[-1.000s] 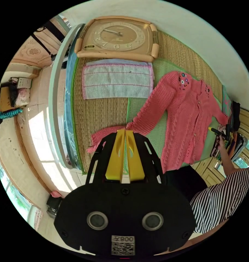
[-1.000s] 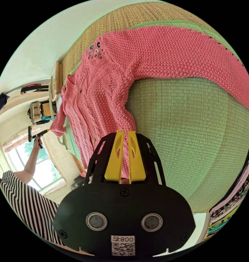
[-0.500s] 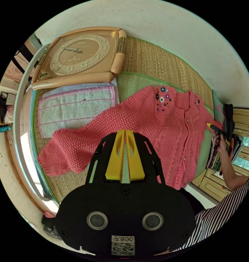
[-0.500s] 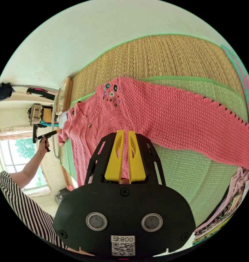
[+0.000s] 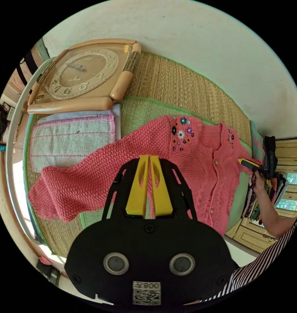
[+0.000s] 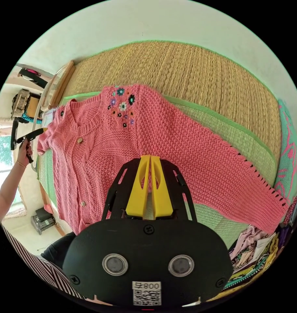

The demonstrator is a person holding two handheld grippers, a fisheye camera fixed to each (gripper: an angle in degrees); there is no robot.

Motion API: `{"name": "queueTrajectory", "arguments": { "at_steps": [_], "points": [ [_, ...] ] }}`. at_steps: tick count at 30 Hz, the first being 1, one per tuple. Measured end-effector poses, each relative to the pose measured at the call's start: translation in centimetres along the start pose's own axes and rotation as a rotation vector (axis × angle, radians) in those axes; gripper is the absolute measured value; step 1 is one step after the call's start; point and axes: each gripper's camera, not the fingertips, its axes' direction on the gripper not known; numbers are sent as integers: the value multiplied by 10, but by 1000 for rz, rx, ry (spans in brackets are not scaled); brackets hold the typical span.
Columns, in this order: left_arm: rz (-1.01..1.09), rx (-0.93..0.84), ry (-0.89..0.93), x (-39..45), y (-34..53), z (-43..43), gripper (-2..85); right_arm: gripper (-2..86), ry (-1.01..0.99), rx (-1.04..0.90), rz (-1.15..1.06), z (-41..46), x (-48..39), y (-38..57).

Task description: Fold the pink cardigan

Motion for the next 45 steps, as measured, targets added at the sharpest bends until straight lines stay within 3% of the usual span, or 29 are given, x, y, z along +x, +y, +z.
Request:
{"name": "queueTrajectory", "arguments": {
  "at_steps": [3, 8, 11, 18, 23, 29, 36, 39, 45],
  "points": [
    [78, -25, 61, 23, -11, 24, 2, 1, -23, 88, -37, -17, -19, -23],
    [67, -98, 70, 36, -32, 84, 1, 1, 3, -11, -96, 15, -42, -76],
    [36, -62, 89, 34, -35, 94, 1, 1, -26, 23, -46, 11, -31, -87],
    [-9, 0, 89, 28, -24, 108, 1, 1, -75, 100, 49, -11, -16, -79],
    [52, 37, 196, 44, 21, 120, 2, 1, -118, 202, 37, -52, -18, -33],
    [29, -64, 195, 40, 41, 178, 1, 1, 27, -17, 66, -15, -7, 10],
    [60, -35, 190, 56, 56, 190, 1, 1, 72, 76, 57, -50, -11, 15],
    [39, -14, 237, 60, 84, 197, 2, 1, 83, 25, 107, -44, 3, 31],
    [-42, -124, 264, 56, 122, 248, 3, 1, 46, -15, 146, -42, 25, 20]
  ]
}}
